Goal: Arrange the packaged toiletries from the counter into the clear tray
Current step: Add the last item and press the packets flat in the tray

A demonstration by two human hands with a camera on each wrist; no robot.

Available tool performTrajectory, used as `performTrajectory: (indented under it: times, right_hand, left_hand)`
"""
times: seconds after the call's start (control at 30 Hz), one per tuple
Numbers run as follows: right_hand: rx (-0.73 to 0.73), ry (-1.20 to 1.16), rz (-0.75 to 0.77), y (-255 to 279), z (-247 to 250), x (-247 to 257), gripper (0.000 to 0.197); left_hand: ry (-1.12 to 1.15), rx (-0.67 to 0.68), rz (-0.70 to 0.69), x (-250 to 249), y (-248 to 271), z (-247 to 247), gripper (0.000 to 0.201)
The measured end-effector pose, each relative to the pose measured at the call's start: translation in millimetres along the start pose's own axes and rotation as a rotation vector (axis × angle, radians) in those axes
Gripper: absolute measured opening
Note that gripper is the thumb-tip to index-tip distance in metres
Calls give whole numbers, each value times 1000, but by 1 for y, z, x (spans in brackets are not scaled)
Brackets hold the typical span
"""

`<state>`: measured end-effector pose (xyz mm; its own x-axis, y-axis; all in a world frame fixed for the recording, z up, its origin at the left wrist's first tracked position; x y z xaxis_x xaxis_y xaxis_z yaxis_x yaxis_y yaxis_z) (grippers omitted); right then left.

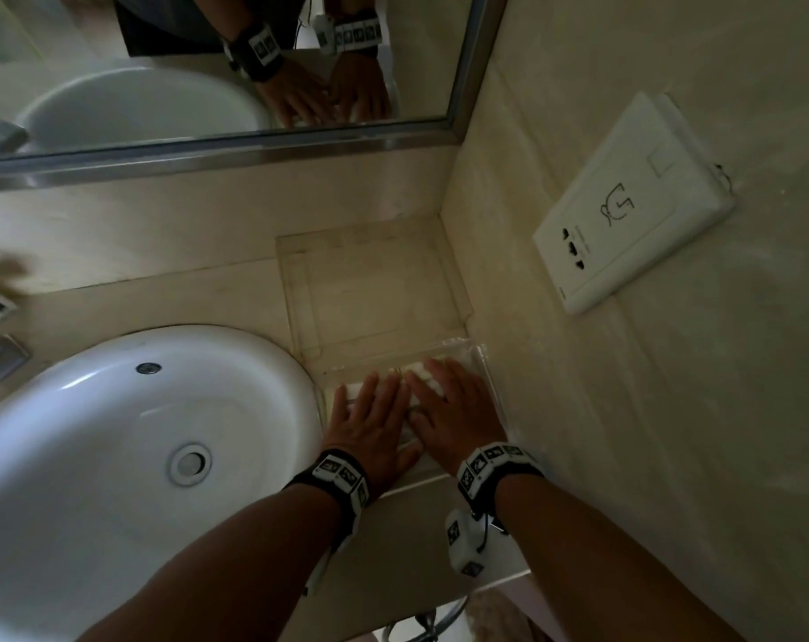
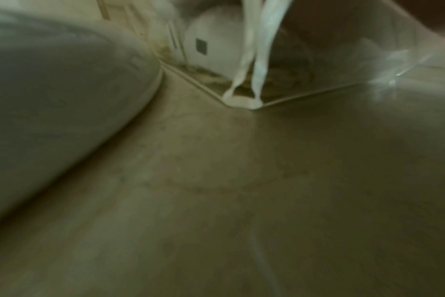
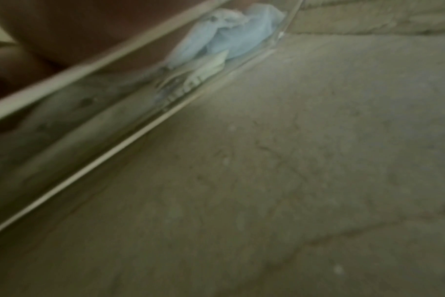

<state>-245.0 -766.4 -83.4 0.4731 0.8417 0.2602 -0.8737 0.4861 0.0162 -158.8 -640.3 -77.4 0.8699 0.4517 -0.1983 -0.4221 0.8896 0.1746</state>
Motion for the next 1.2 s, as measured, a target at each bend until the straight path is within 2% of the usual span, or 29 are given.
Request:
performTrajectory:
  times: [0.27, 0.37, 0.43, 0.57, 0.63, 0.7, 0.77, 0.8, 0.83, 0.97, 1.07, 1.2]
  right_hand:
    - [-41, 47, 11, 0, -1, 0, 59]
    - [-4, 35, 8, 0, 0, 1, 60]
    - [-30, 43, 20, -1, 8, 2, 60]
    - [55, 66, -11, 0, 21, 7, 63]
    - [18, 53, -45, 3, 32, 11, 63]
    - [-74, 25, -97, 10, 41, 13, 54]
    - [-194, -2, -183, 22, 51, 13, 32]
    - [-209, -21, -250, 29, 58, 12, 20]
    - [-192, -42, -312, 34, 61, 11, 13]
    - [-43, 7, -389, 45, 63, 7, 17]
    - [104, 60, -420, 48, 52, 0, 30]
    - [211, 78, -500, 54, 39, -7, 26]
  left_hand:
    - [0, -34, -4, 0, -1, -2, 85]
    - [-3, 9, -5, 1, 0, -2, 83]
    - [1, -1, -15, 3, 1, 5, 81]
    - [-7, 15, -5, 22, 7, 24, 82]
    - [-31, 2, 32, 36, 11, 37, 86]
    - [-28, -23, 92, 50, 16, 55, 78]
    - [4, -42, 170, 65, 20, 72, 69]
    - [16, -37, 206, 72, 22, 77, 64]
    - [12, -24, 235, 79, 23, 81, 60]
    - [-4, 72, 284, 93, 27, 84, 54]
    - [-4, 149, 270, 87, 27, 82, 51]
    - [37, 146, 315, 82, 28, 75, 54]
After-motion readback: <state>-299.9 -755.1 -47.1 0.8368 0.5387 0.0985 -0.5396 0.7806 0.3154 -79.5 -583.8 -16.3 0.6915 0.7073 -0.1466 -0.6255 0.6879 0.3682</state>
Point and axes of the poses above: each hand's wrist, its own y-axis away from the middle knuckle, its own z-axis out of the back of the hand, x = y × z, the point moved 4 cm from there along -y, towards the middle knuckle, and after that the axes turned 14 degrees about -x, right-handed, at the moved point
